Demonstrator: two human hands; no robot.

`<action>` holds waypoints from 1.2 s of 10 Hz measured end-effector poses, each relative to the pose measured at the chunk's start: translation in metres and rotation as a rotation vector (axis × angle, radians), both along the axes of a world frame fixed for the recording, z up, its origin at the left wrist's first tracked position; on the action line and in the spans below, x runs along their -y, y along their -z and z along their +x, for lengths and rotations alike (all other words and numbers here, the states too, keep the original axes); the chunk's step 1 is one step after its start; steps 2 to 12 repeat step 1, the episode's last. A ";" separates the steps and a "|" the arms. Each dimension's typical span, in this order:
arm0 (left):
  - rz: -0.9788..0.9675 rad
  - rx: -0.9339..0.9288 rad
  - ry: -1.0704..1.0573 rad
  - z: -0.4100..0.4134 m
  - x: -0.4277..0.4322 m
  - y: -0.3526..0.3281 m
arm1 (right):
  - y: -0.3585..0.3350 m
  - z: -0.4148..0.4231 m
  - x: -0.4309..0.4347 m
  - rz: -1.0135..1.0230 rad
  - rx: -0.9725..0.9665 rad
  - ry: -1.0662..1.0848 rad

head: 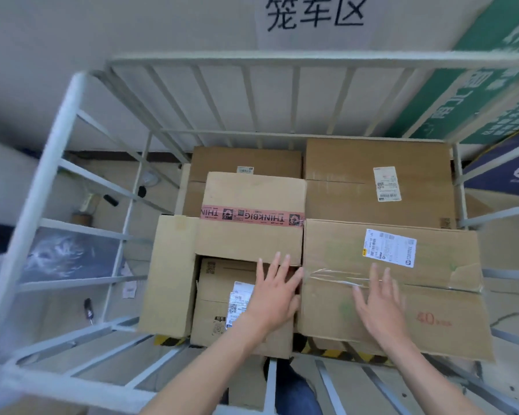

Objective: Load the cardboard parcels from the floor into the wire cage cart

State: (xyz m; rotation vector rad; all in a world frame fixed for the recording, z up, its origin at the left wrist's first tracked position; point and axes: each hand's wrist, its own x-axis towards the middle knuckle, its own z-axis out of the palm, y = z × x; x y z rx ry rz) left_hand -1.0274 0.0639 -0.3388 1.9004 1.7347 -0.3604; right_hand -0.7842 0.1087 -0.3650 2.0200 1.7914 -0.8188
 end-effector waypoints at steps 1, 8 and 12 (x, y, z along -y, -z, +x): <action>-0.017 0.038 -0.238 -0.026 0.022 -0.055 | -0.051 -0.047 0.016 0.040 -0.153 -0.271; -0.017 0.038 -0.238 -0.026 0.022 -0.055 | -0.051 -0.047 0.016 0.040 -0.153 -0.271; -0.017 0.038 -0.238 -0.026 0.022 -0.055 | -0.051 -0.047 0.016 0.040 -0.153 -0.271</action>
